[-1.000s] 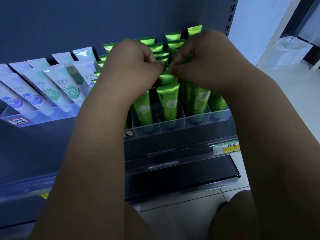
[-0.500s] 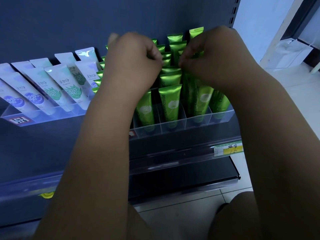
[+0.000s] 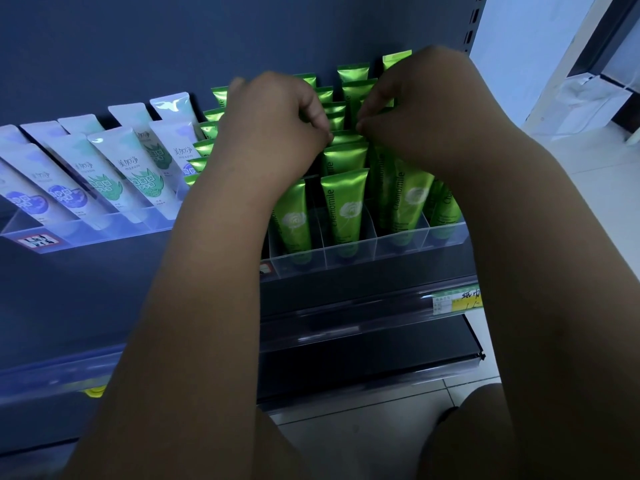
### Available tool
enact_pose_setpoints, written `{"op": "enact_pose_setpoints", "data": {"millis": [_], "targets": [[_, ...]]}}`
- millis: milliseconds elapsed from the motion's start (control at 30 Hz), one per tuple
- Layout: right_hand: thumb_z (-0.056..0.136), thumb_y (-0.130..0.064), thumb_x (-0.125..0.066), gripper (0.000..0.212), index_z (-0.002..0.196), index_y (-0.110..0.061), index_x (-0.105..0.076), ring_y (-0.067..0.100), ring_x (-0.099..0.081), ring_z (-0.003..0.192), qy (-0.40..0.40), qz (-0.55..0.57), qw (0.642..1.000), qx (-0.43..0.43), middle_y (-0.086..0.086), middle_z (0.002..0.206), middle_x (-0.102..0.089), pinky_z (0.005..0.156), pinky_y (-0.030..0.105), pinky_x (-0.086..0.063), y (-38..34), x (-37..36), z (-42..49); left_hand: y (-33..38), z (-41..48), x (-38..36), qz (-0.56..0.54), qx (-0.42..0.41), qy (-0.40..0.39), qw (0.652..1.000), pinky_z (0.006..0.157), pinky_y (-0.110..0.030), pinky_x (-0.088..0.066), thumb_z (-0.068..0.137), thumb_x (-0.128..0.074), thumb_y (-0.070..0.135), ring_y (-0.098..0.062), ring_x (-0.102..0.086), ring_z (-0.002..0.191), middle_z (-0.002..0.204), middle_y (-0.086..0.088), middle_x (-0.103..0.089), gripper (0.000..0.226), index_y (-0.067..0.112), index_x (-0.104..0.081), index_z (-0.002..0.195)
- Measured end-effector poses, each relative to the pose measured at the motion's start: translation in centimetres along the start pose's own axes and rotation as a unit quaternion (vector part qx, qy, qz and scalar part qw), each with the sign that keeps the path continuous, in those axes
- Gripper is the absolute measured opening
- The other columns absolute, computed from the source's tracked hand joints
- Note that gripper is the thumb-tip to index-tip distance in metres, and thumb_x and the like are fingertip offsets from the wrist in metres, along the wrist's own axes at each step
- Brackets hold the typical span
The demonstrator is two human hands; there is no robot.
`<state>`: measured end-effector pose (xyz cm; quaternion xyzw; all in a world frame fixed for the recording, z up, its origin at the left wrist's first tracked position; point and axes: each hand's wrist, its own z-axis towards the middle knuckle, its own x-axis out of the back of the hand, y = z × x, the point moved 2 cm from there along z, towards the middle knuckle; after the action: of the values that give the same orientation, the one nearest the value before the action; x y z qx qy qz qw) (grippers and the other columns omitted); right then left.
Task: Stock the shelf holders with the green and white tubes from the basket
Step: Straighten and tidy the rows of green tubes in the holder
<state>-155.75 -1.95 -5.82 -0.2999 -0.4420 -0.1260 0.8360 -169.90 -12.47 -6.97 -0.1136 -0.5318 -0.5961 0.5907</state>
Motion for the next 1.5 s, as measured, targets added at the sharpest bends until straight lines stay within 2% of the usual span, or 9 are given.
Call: {"op": "enact_pose_setpoints", "data": {"millis": [167,267,467,667,867,967,1100,1267,1500], "targets": [[0.086,-0.024,-0.064,0.017,0.09,-0.024,-0.081,0.02,-0.065,0.097,-0.003,-0.001,1.0,0.004,0.0,0.094,-0.073,0.083,0.035,-0.055,-0.3,-0.33,0.16,-0.08,0.07,0.15,0.006,-0.016,0.011,1.0,0.087,-0.042,-0.053,0.082,-0.075,0.03,-0.034,-0.058,0.108,0.072,0.019,-0.056,0.014,0.033,-0.07,0.069],[0.086,-0.023,-0.066,0.014,0.088,-0.025,-0.08,0.018,-0.064,0.099,-0.011,0.015,1.0,0.008,-0.004,0.094,-0.074,0.089,0.03,-0.051,-0.44,-0.31,0.14,-0.19,-0.01,0.23,0.002,-0.015,0.011,1.0,0.082,-0.042,-0.054,0.081,-0.075,0.03,-0.038,-0.06,0.104,0.069,0.017,-0.055,0.015,0.033,-0.069,0.067],[0.087,-0.024,-0.068,0.011,0.088,-0.026,-0.079,0.011,-0.065,0.091,-0.026,0.034,0.999,0.011,-0.007,0.093,-0.073,0.08,0.028,-0.051,-0.46,-0.46,-0.03,-0.1,-0.17,0.5,0.008,0.003,0.001,1.0,0.077,-0.043,-0.057,0.081,-0.073,0.027,-0.043,-0.063,0.096,0.064,0.014,-0.055,0.01,0.028,-0.072,0.071],[0.089,-0.025,-0.069,0.01,0.089,-0.026,-0.079,0.007,-0.062,0.088,-0.043,0.038,0.998,0.009,-0.007,0.093,-0.072,0.071,0.021,-0.04,-0.34,-0.41,0.06,-0.22,0.07,0.58,0.022,0.027,0.007,0.999,0.067,-0.027,-0.045,0.085,-0.07,0.022,-0.016,-0.057,0.074,0.071,0.012,-0.06,0.011,0.027,-0.074,0.075],[0.088,-0.025,-0.07,0.01,0.09,-0.026,-0.08,0.005,-0.061,0.086,-0.042,0.038,0.998,0.013,-0.009,0.088,-0.07,0.072,0.02,-0.038,-0.3,-0.26,0.05,-0.35,-0.13,0.77,0.022,0.035,-0.001,0.999,0.063,-0.025,-0.037,0.085,-0.07,0.023,-0.003,-0.05,0.062,0.072,0.012,-0.061,0.01,0.026,-0.075,0.077],[0.089,-0.026,-0.07,0.01,0.09,-0.027,-0.08,0.005,-0.062,0.086,-0.044,0.039,0.998,0.012,-0.009,0.089,-0.07,0.072,0.02,-0.038,-0.32,-0.29,0.04,-0.37,-0.27,0.84,0.022,0.036,-0.005,0.999,0.065,-0.025,-0.039,0.086,-0.07,0.022,-0.004,-0.053,0.067,0.076,0.013,-0.063,0.011,0.026,-0.074,0.077],[0.09,-0.025,-0.069,0.012,0.092,-0.026,-0.08,0.007,-0.062,0.088,-0.047,0.033,0.998,0.016,-0.008,0.092,-0.072,0.073,0.02,-0.037,-0.32,-0.29,0.06,-0.28,-0.47,0.82,0.031,0.047,0.002,0.998,0.075,-0.03,-0.052,0.085,-0.07,0.022,-0.015,-0.063,0.086,0.083,0.012,-0.065,0.009,0.027,-0.076,0.079],[0.091,-0.025,-0.067,0.012,0.092,-0.025,-0.079,0.011,-0.064,0.091,-0.05,0.036,0.998,0.018,-0.006,0.095,-0.072,0.074,0.023,-0.04,-0.15,-0.48,0.1,-0.03,-0.54,0.51,0.038,0.049,0.009,0.998,0.081,-0.038,-0.058,0.084,-0.068,0.02,-0.019,-0.066,0.089,0.089,0.008,-0.07,0.013,0.026,-0.077,0.078],[0.093,-0.024,-0.062,0.014,0.095,-0.025,-0.076,0.013,-0.063,0.096,-0.055,0.026,0.998,0.02,-0.005,0.1,-0.072,0.076,0.025,-0.041,0.0,-0.63,0.13,0.19,-0.62,0.38,0.028,0.047,0.01,0.998,0.078,-0.04,-0.059,0.084,-0.067,0.022,-0.023,-0.066,0.087,0.081,0.011,-0.066,0.013,0.028,-0.075,0.076]]}}
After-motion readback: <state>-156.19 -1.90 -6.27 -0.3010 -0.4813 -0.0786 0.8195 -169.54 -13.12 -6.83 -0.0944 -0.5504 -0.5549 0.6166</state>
